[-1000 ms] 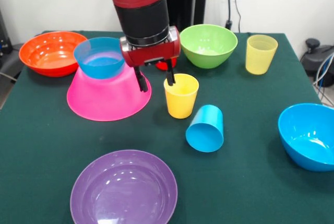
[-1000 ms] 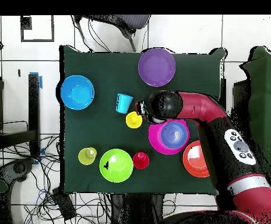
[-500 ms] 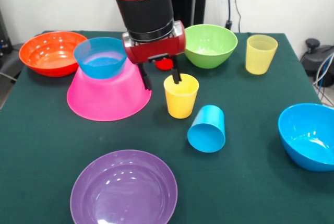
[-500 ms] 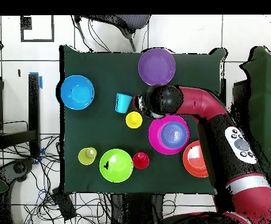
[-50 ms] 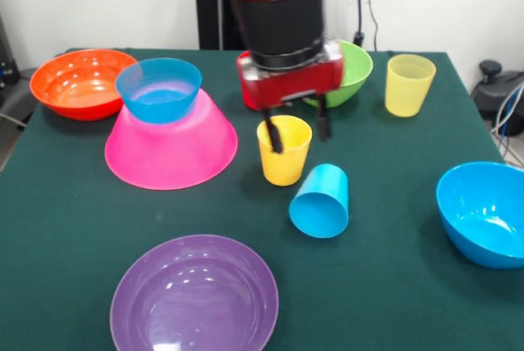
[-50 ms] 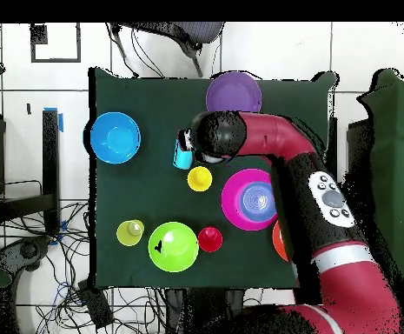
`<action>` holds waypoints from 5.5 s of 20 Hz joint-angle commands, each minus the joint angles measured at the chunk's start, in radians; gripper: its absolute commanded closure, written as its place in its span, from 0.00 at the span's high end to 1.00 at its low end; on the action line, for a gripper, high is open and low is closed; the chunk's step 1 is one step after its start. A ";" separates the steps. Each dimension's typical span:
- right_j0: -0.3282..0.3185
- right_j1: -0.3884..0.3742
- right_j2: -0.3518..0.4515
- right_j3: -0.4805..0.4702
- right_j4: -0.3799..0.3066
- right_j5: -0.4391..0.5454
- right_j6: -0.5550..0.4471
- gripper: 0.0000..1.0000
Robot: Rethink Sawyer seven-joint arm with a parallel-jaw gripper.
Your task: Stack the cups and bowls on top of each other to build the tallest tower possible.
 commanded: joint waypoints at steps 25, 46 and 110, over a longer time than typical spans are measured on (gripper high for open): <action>0.284 0.264 -0.198 -0.330 0.005 -0.057 0.240 1.00; 0.361 0.237 -0.209 -0.465 0.155 0.100 0.302 1.00; 0.456 0.376 -0.293 -0.666 0.290 0.470 0.267 1.00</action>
